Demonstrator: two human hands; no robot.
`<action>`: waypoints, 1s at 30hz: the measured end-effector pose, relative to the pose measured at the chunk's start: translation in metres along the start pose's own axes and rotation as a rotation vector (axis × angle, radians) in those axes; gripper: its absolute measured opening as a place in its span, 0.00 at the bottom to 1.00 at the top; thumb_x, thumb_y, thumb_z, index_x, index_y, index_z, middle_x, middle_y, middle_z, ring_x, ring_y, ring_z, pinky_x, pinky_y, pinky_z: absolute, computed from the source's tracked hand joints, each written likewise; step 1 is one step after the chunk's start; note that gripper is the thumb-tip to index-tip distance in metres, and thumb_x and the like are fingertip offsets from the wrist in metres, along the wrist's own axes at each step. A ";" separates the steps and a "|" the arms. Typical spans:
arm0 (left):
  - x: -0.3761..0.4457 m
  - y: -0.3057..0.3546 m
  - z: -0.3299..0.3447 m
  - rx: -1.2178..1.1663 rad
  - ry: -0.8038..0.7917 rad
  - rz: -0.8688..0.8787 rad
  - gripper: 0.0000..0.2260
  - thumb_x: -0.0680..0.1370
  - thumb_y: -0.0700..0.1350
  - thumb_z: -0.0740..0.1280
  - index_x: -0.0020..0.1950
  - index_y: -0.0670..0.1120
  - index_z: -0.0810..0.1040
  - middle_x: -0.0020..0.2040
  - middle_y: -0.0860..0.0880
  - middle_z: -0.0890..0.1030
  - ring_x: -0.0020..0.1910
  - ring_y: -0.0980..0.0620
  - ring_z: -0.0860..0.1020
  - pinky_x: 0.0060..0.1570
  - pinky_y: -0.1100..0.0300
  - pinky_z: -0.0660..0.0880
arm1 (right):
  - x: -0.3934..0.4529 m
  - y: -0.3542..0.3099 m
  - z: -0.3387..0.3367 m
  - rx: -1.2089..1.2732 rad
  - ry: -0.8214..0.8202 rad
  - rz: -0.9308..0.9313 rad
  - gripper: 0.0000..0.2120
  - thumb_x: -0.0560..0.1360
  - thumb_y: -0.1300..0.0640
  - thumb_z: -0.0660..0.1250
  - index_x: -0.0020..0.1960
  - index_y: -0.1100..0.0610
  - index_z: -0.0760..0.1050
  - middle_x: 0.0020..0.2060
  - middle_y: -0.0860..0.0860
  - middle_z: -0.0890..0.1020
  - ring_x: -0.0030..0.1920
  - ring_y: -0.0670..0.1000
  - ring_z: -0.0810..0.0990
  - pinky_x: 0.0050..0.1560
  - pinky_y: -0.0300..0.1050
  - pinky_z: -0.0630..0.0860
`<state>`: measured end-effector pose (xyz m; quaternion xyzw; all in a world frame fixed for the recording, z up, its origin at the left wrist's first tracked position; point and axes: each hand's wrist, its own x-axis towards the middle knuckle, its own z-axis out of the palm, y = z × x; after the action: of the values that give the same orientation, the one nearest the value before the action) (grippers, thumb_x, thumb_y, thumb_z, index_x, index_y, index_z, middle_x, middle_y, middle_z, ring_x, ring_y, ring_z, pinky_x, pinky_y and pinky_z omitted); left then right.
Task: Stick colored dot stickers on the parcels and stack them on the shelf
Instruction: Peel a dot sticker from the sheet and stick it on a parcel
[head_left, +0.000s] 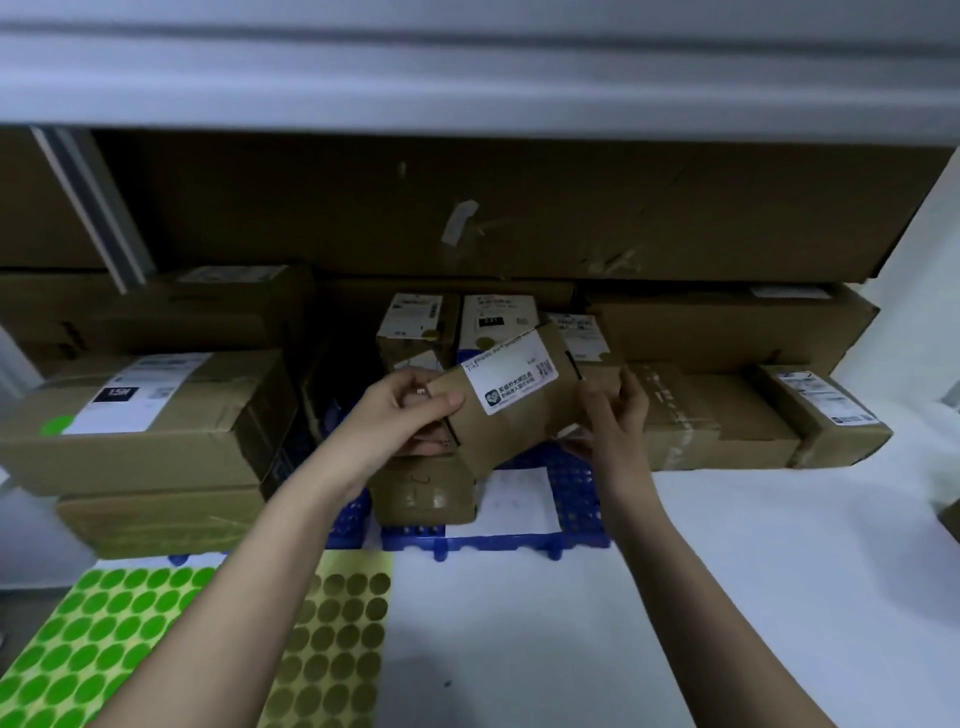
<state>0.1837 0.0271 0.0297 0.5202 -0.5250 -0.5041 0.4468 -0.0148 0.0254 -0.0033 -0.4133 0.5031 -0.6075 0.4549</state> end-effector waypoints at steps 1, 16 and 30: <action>-0.001 0.001 -0.003 0.041 -0.001 0.035 0.15 0.75 0.42 0.69 0.61 0.45 0.74 0.47 0.46 0.82 0.38 0.57 0.83 0.37 0.65 0.79 | 0.002 -0.004 -0.003 -0.048 -0.010 -0.017 0.26 0.81 0.46 0.57 0.76 0.46 0.53 0.54 0.41 0.72 0.57 0.49 0.75 0.51 0.42 0.76; -0.040 0.018 0.001 0.204 -0.087 0.523 0.20 0.75 0.44 0.70 0.64 0.59 0.70 0.58 0.66 0.76 0.60 0.64 0.74 0.57 0.69 0.71 | -0.032 -0.024 -0.006 -0.005 -0.212 -0.078 0.25 0.71 0.35 0.57 0.63 0.45 0.71 0.54 0.43 0.81 0.54 0.41 0.80 0.54 0.43 0.80; -0.049 0.005 0.035 -0.193 0.124 0.450 0.20 0.75 0.58 0.54 0.60 0.53 0.77 0.58 0.48 0.78 0.57 0.49 0.77 0.57 0.46 0.74 | -0.052 -0.028 0.001 0.146 -0.262 -0.371 0.18 0.70 0.43 0.63 0.54 0.53 0.76 0.61 0.52 0.77 0.64 0.55 0.75 0.59 0.52 0.76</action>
<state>0.1513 0.0777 0.0338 0.3749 -0.5485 -0.4068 0.6270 -0.0050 0.0780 0.0224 -0.5401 0.3101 -0.6566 0.4254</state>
